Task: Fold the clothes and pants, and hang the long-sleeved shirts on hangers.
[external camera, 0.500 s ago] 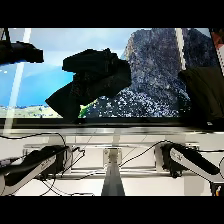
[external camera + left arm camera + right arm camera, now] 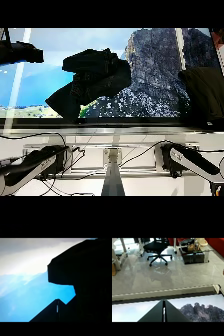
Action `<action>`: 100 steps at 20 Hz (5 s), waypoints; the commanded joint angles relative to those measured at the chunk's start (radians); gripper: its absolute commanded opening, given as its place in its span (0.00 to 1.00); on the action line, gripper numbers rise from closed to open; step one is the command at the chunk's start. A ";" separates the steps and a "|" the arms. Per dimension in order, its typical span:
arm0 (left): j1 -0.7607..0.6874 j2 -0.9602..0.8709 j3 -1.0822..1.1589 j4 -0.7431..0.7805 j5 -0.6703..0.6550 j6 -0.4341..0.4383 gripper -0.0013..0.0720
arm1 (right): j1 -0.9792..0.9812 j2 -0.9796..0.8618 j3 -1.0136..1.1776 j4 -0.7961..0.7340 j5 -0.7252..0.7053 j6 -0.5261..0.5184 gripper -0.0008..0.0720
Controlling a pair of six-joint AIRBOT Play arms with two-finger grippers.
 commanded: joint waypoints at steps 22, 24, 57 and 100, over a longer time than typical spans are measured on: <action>0.217 0.148 -0.606 -0.362 -0.014 -0.070 0.04 | -0.001 -0.031 -0.092 0.147 0.320 -0.167 0.04; 0.304 0.230 -0.751 -0.497 0.037 -0.055 0.04 | -0.001 -0.032 -0.121 0.148 0.317 -0.167 0.04; 0.485 -0.098 -1.096 -0.933 0.108 0.504 0.31 | 0.073 -0.198 -0.148 0.266 0.621 -0.356 0.04; 0.298 0.419 -0.999 -0.538 0.171 0.415 0.04 | 0.986 -0.880 -0.022 0.201 -0.175 -0.743 0.18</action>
